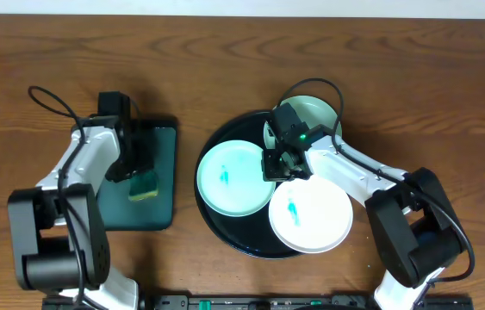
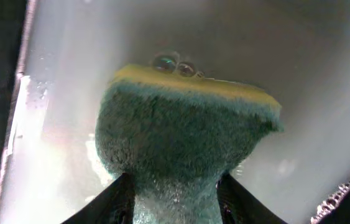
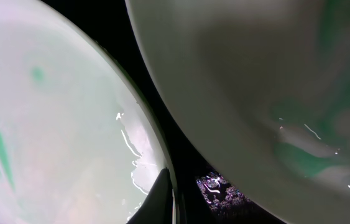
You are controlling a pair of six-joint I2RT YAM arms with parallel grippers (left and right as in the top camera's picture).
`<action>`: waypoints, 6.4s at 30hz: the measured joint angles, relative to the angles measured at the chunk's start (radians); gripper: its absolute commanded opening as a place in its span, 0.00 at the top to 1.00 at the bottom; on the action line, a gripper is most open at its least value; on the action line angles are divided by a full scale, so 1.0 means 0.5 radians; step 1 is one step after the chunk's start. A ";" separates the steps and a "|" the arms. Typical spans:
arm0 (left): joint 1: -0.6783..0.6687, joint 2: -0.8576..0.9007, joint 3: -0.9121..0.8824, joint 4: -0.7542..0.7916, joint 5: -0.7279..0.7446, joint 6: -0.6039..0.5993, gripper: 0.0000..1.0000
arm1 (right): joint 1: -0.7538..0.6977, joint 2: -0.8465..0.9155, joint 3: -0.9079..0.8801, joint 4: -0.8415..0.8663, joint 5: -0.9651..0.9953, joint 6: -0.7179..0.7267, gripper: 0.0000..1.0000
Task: Clean dirty plates on tray and stack at the side
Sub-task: 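Grasp the green sponge in the soapy tray with the left gripper, then lift the sponge with the left gripper and carry it toward the plates, then scrub the held plate with the sponge in the left gripper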
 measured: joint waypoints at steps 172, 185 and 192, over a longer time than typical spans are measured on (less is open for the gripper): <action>-1.117 0.188 0.086 0.433 0.942 -0.427 0.93 | 0.000 -0.004 0.016 -0.105 -0.003 0.015 0.99; -0.825 0.112 0.147 0.052 0.206 -0.314 0.93 | 0.000 -0.004 0.018 -0.105 -0.024 0.015 0.99; -0.893 0.112 0.162 -0.001 0.279 -0.179 0.93 | 0.000 -0.004 0.018 -0.089 -0.043 0.015 0.99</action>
